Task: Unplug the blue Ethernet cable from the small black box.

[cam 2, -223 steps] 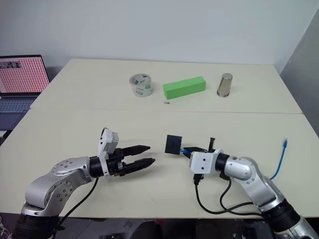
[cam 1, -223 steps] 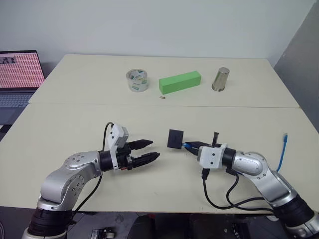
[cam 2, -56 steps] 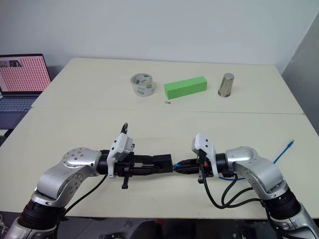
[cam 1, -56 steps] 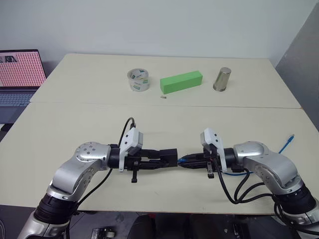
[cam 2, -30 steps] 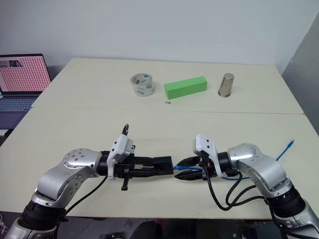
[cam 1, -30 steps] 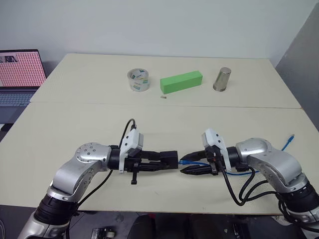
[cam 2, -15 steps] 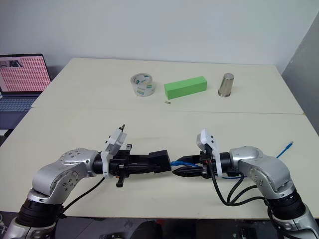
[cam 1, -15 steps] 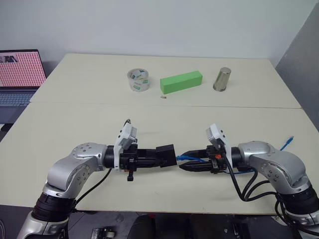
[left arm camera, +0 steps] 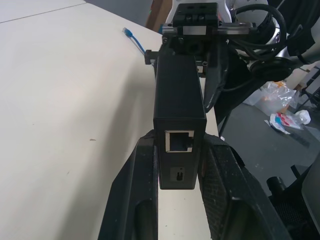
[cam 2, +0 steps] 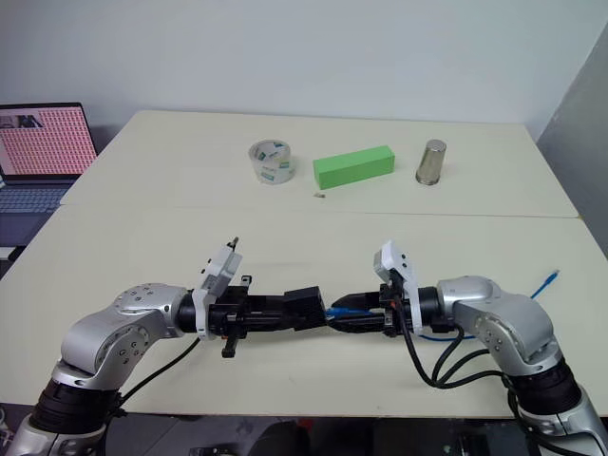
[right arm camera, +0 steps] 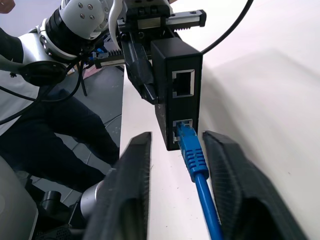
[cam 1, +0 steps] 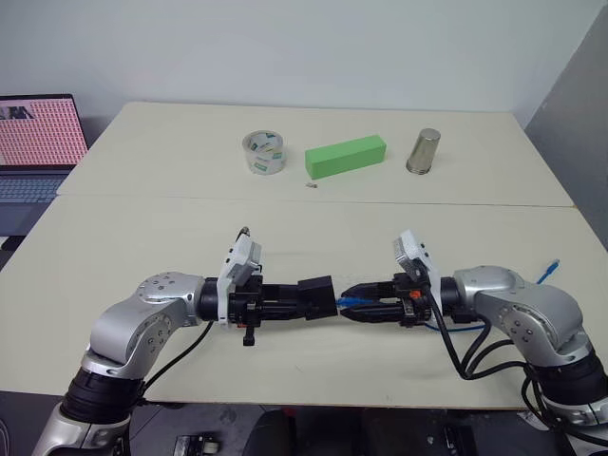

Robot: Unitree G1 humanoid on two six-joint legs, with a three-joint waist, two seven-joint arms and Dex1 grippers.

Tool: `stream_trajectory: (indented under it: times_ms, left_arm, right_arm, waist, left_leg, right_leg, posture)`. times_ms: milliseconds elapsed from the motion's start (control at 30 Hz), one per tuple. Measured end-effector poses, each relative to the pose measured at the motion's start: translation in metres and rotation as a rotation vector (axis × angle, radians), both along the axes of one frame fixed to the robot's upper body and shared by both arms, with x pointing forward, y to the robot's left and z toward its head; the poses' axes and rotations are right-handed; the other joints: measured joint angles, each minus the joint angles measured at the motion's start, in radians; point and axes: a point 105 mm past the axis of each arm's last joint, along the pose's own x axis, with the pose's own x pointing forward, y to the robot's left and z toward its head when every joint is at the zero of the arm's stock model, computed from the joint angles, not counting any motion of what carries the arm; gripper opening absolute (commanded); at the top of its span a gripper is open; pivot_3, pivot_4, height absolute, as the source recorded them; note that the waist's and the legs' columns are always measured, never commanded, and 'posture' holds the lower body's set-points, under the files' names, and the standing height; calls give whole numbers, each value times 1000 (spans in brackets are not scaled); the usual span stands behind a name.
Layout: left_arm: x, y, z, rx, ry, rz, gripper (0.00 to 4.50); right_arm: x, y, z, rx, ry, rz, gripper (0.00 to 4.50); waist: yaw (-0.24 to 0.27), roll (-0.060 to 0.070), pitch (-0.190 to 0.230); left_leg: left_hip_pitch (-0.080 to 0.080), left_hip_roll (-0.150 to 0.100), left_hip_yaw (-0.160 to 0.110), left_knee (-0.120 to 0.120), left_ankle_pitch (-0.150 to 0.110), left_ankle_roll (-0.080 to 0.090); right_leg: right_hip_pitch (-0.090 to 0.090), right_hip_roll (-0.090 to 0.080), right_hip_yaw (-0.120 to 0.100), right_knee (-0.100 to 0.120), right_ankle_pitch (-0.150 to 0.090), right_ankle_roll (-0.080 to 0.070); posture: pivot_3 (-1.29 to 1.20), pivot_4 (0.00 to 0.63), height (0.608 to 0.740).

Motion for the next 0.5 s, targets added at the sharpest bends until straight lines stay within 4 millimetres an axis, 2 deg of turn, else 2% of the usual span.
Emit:
stream_trajectory:
  times_ms: [100, 133, 500]
  left_arm:
    - [0, 0, 0, 0, -1, -2, 780]
    - [0, 0, 0, 0, -1, -2, 780]
    - [-1, 0, 0, 5, -1, -7, 780]
  right_arm:
    - [1, 0, 0, -6, -5, -4, 169]
    - [1, 0, -1, -8, -7, -4, 85]
    - [1, 0, 0, -28, -31, 15, 79]
  waist:
    - [0, 0, 0]
    - [0, 0, 0]
    - [0, 0, 0]
  left_leg:
    - [0, 0, 0, 0, 0, 0]
    - [0, 0, 0, 0, 0, 0]
    - [0, 0, 0, 0, 0, 0]
  right_leg:
    - [0, 0, 0, 0, 0, 0]
    - [0, 0, 0, 0, 0, 0]
    - [0, 0, 0, 0, 0, 0]
  posture:
    - [0, 150, 740]
    - [0, 150, 740]
    - [0, 150, 740]
